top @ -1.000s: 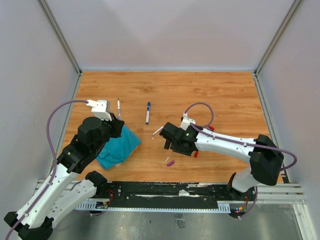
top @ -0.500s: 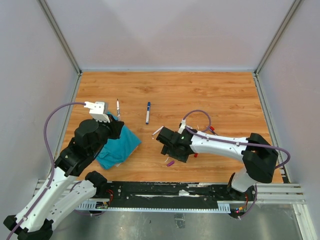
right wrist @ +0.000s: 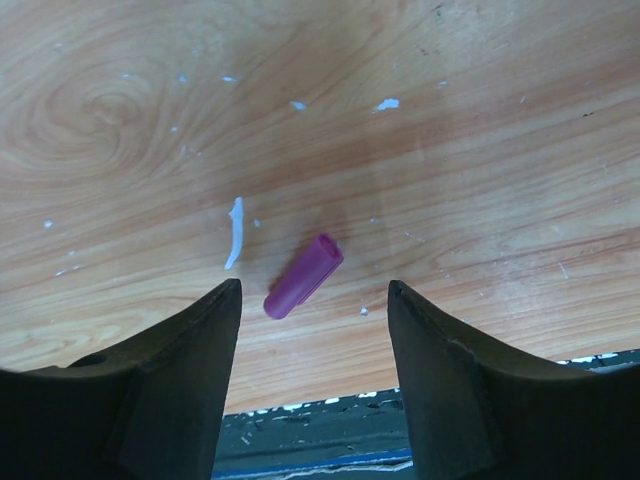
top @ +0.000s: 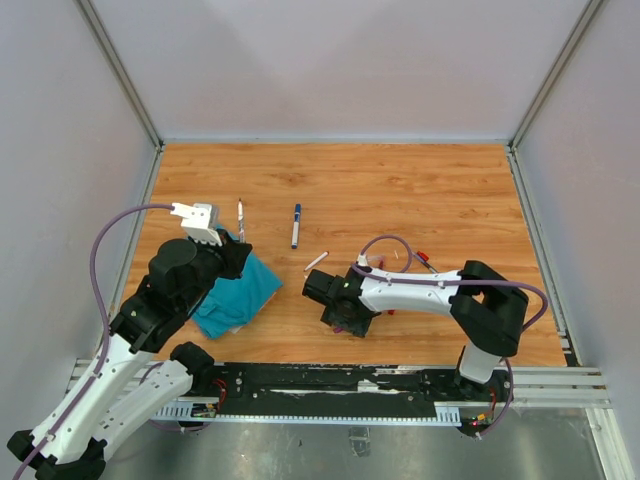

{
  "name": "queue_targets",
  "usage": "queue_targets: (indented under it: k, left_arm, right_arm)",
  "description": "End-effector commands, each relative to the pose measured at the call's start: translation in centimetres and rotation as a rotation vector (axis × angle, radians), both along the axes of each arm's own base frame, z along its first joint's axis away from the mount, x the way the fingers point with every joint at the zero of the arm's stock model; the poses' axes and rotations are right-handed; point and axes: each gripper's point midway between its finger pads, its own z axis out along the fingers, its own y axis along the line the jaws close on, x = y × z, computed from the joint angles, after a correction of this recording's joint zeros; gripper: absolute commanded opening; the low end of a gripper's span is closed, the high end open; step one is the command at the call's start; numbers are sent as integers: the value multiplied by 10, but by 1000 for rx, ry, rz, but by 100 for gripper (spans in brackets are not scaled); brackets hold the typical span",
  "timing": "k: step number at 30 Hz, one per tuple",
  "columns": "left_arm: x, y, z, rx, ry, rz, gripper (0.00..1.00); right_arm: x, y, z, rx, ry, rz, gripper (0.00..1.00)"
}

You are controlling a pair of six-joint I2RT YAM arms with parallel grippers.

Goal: Insert the pens into the pen caps
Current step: Adjust the pen cap at the center of the board.

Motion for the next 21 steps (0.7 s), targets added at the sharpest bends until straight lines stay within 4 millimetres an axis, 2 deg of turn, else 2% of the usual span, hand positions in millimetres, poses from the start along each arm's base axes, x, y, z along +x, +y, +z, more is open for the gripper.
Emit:
queue_targets:
  k: [1, 8, 15, 17, 21]
  left_arm:
    - [0, -2, 6, -5, -32, -21, 1]
    - [1, -1, 6, -6, -35, -14, 0]
    - [1, 0, 6, -4, -34, -6, 1]
    - [2, 0, 6, -2, -33, -3, 0]
    - [3, 1, 5, 1, -28, 4, 1]
  right_arm:
    - [-3, -10, -5, -91, 13, -21, 60]
    - [-3, -19, -16, -135, 29, -30, 56]
    - [-4, -21, -25, -135, 55, -22, 39]
    - [-1, -21, -25, -132, 48, -16, 32]
    - [5, -17, -24, -100, 17, 9, 9]
